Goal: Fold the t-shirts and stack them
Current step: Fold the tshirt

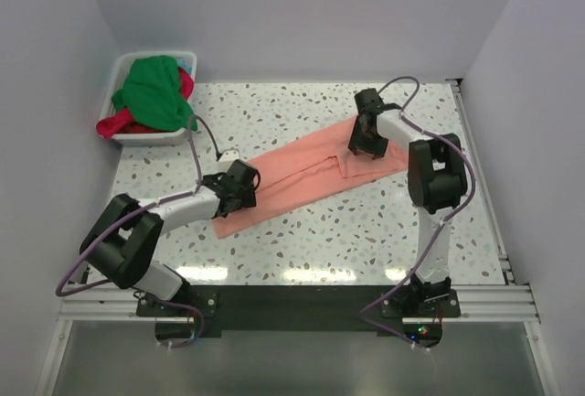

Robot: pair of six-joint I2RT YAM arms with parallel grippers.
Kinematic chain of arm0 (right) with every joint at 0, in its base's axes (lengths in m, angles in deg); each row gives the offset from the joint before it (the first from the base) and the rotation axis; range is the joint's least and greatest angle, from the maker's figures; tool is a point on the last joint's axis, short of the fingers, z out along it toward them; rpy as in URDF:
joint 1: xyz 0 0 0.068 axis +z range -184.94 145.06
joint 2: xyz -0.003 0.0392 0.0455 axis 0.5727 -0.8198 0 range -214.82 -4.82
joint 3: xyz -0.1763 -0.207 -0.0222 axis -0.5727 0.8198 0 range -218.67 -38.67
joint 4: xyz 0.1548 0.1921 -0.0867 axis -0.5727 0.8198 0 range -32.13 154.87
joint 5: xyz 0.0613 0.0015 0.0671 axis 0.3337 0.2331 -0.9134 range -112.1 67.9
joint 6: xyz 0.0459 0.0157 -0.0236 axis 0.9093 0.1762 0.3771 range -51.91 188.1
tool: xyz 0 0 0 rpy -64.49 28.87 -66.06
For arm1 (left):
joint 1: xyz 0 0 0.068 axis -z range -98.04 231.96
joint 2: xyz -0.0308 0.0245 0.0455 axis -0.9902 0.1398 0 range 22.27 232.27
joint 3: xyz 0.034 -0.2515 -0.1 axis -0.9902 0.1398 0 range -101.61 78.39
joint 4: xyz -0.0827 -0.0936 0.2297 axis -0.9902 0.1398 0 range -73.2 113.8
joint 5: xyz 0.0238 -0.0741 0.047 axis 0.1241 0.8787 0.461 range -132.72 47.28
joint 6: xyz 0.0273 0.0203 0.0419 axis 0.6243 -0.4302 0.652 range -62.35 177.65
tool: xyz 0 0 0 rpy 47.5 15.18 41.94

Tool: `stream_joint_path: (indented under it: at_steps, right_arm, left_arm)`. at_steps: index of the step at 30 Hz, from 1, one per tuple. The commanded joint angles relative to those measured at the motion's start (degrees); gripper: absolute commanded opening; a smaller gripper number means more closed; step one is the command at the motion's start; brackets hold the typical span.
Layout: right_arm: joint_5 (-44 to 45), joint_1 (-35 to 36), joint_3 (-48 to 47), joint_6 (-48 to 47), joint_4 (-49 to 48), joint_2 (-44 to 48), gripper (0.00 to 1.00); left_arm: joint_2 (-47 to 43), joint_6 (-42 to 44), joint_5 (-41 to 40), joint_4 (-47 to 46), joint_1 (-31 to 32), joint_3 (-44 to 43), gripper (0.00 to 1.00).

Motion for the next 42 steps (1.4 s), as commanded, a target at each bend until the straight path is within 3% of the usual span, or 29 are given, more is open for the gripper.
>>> stream_joint_path:
  at_steps: [1,11,20,31,37,42]
  right_arm:
    - [1.93,-0.02,-4.71,-0.28,1.48,-3.10,0.63]
    - [2.99,-0.02,-18.50,-6.69,6.05,-13.74,0.63]
    - [1.94,-0.11,-30.46,-12.41,9.48,-19.37,0.63]
    - [-0.88,-0.02,-30.65,-14.96,8.17,-19.37,0.63]
    - [-0.62,-0.02,-26.25,-15.14,5.00,-13.31,0.63]
    - [-1.05,0.15,-22.83,-14.96,3.51,-4.89,0.63]
  left_arm:
    - [1.17,-1.79,1.44,2.09,1.39,-1.43,0.88]
    - [-1.20,-6.54,2.76,10.70,8.42,-0.82,0.88]
    - [-2.70,-12.60,5.13,15.19,20.28,1.38,0.88]
    - [0.64,-18.67,7.07,17.30,36.10,-1.61,0.88]
    - [1.00,-21.48,0.85,22.48,38.92,-5.82,0.88]
    - [-4.17,-23.94,-5.23,28.54,39.63,-10.39,0.88]
